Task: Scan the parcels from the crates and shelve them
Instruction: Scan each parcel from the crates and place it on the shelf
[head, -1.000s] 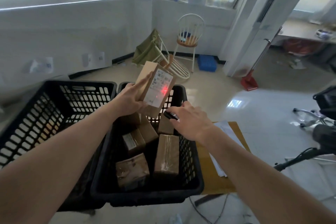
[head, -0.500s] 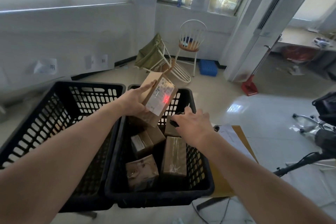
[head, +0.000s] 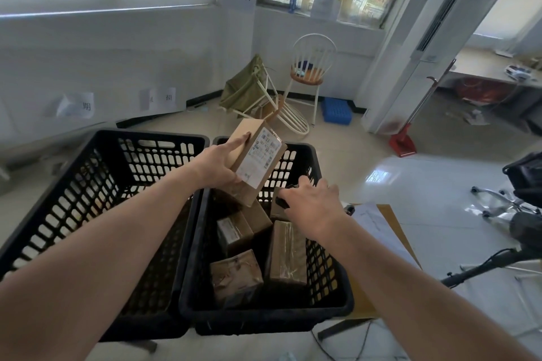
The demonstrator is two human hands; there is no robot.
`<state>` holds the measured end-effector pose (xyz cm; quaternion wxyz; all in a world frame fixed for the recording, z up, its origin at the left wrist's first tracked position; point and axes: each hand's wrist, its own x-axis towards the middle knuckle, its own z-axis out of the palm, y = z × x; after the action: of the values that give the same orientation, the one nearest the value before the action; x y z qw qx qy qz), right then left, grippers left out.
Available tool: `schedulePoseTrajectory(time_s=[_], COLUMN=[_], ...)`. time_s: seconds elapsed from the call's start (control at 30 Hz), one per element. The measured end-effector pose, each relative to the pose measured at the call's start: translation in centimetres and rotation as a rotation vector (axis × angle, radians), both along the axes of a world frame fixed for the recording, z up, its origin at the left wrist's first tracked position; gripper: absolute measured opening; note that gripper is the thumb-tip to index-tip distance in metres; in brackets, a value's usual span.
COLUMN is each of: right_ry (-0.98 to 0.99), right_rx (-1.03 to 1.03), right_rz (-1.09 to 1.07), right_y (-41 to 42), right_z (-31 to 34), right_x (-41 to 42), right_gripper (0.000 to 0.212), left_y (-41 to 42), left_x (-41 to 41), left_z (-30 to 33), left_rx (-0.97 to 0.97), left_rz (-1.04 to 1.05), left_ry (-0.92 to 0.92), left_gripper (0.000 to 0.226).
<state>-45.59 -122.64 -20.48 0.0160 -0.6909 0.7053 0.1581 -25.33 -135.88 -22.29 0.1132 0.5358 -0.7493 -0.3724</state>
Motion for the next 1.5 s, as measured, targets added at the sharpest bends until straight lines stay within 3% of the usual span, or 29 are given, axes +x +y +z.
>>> schedulePoseTrajectory(time_s=[0.17, 0.4, 0.53, 0.7, 0.9, 1.17, 1.3, 1.5], right_ry=[-0.115, -0.684, -0.921, -1.234, -1.532, -1.736, -1.765, -1.815], right_rx=[-0.061, -0.369, -0.517, -0.622, -0.447, -0.243, -0.193, -0.111], right_rz=[-0.081, -0.326, -0.306, -0.246, -0.074, 0.193, 0.334, 0.517], right_y=[-0.2, -1.8, -2.5, -4.0, -4.1, -0.1, 3.1, 9.3], right_z=[0.7, 0.0, 0.3, 0.1, 0.1, 1.8, 3.2, 5.4], right_x=[0.0, -0.8, -0.7, 0.0, 1.9, 4.9, 8.0, 12.9], right_gripper=[0.033, 0.046, 0.048, 0.044, 0.04, 0.042, 0.043, 0.044], left_y=[0.3, 1.6, 3.5, 6.2, 11.7, 20.9, 25.7, 34.1], left_x=[-0.1, 0.2, 1.1, 2.5, 2.9, 2.9, 4.1, 7.5], left_z=[0.3, 1.4, 2.7, 3.6, 4.9, 6.8, 7.9, 9.0], left_rx=[0.043, 0.199, 0.273, 0.232, 0.073, -0.208, -0.48, -0.735], left_rz=[0.012, 0.077, 0.114, 0.159, 0.306, 0.56, 0.701, 0.906], left_ry=[0.071, 0.367, 0.52, 0.61, 0.653, 0.633, 0.484, 0.271], left_gripper=[0.11, 0.108, 0.108, 0.105, 0.101, 0.091, 0.085, 0.087])
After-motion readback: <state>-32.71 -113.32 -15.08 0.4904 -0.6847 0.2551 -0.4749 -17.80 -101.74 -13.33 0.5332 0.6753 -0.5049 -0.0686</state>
